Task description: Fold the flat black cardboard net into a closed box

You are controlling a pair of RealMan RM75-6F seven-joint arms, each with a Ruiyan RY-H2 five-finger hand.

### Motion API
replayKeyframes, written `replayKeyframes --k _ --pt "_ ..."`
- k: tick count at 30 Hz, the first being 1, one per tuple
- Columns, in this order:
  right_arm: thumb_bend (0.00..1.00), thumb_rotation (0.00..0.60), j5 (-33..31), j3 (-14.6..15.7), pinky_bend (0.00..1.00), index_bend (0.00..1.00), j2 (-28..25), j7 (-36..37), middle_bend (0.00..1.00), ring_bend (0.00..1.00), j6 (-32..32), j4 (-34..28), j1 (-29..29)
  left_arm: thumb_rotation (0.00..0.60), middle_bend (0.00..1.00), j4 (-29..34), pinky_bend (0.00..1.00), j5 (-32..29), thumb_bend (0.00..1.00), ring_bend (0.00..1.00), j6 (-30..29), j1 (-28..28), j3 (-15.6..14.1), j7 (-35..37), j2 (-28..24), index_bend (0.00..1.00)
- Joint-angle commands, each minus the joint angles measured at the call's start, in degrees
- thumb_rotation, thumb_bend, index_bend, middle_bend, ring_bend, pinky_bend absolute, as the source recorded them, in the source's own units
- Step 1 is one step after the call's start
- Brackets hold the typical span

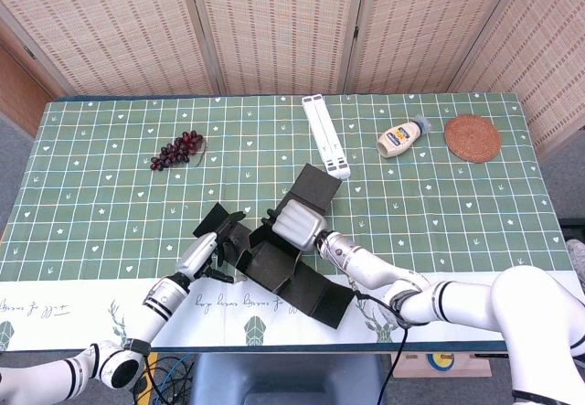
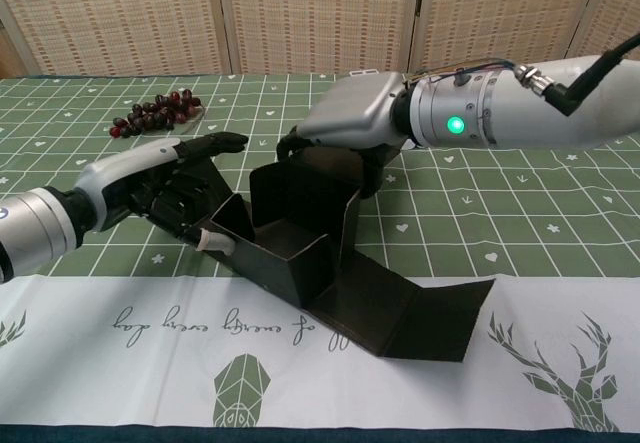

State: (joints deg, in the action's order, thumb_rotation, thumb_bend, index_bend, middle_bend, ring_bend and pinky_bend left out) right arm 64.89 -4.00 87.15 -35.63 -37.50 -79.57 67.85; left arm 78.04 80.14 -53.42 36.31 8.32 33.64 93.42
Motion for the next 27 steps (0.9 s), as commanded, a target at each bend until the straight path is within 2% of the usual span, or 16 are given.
replayKeyframes --k 1,2,5,6,18,27 --pt "0.35 0.6 1.7 0.6 1.0 0.32 -0.2 -0.1 0.36 0.81 -0.1 -0.2 0.3 0.6 0.0 -0.7 0.71 0.4 0.05 0.5 2.4 0.6 -0.6 5.6 -0.7 0.0" --pt "0.35 0.6 2.3 0.8 1.0 0.32 -0.2 -0.2 0.36 0.81 -0.1 -0.2 0.3 0.6 0.0 -0.8 0.72 0.5 0.05 0.54 2.8 0.7 -0.7 6.5 -0.8 0.0" --pt "0.35 0.6 4.0 1.3 1.0 0.33 -0.1 -0.3 0.37 0.81 -0.3 0.0 0.4 0.6 0.0 -1.5 0.72 0.9 0.05 0.54 3.3 0.9 -1.1 8.2 -0.8 0.0" --pt "0.35 0.6 4.3 1.4 1.0 0.33 -0.1 -0.3 0.37 0.81 -0.4 0.0 0.3 0.6 0.0 -1.4 0.73 0.9 0.05 0.51 3.4 1.0 -1.2 9.1 -0.9 0.0" --pt "0.35 0.6 10.2 2.2 1.0 0.33 0.2 0.2 0.37 0.82 -2.3 0.5 -0.2 0.6 0.0 -0.5 0.76 2.5 0.05 0.57 7.0 2.2 -2.5 20.5 -2.7 0.06" --pt "0.35 0.6 14.3 2.3 1.0 0.33 0.8 1.2 0.38 0.82 -3.6 1.3 -0.4 0.6 0.04 -1.3 0.77 4.5 0.05 0.57 7.1 2.9 -3.8 24.8 -2.5 0.12"
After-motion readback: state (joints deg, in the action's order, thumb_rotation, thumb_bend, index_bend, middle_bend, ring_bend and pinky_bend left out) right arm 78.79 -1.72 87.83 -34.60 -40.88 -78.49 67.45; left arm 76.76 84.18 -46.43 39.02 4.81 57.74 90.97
